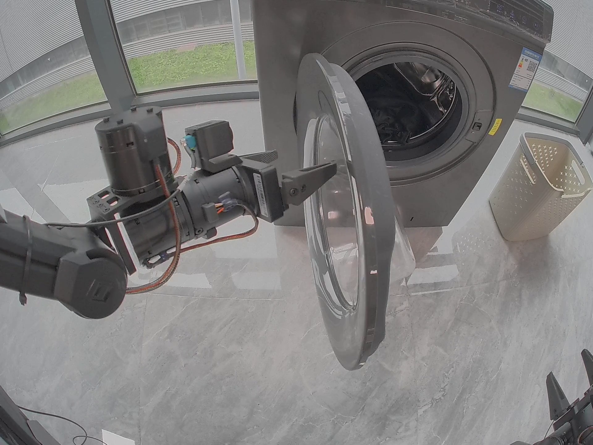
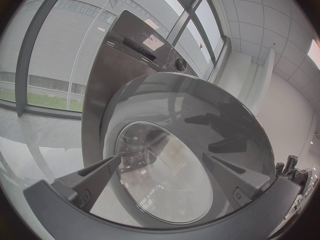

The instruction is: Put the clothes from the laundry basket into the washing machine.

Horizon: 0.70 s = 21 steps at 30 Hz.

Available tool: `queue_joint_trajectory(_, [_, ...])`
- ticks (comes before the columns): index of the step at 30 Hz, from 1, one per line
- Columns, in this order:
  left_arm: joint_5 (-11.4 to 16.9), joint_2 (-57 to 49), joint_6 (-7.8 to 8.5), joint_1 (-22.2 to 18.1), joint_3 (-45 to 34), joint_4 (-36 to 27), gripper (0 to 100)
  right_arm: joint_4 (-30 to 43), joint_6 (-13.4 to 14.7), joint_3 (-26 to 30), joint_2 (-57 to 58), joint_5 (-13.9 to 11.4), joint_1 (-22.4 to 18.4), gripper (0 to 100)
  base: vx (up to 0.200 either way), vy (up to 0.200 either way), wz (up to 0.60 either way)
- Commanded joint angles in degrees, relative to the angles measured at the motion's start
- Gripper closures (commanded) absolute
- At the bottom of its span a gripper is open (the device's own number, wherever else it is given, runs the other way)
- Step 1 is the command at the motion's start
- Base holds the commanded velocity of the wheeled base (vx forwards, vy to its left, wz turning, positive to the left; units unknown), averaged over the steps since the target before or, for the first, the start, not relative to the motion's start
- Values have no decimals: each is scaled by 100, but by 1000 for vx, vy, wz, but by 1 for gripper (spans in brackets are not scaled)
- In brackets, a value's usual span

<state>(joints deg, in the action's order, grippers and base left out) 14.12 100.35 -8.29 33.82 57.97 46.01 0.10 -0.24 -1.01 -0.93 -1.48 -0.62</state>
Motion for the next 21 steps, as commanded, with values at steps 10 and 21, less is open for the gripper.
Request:
queue_joint_trajectory(10, [-102,617,-15,160,628,-13,0,-1,-2,92,40,-2,1,0,0,0,0])
queue_joint_trajectory(21, [-445,2041,-287,354,2711,-48,0,-1,-2,92,40,-2,1,0,0,0,0])
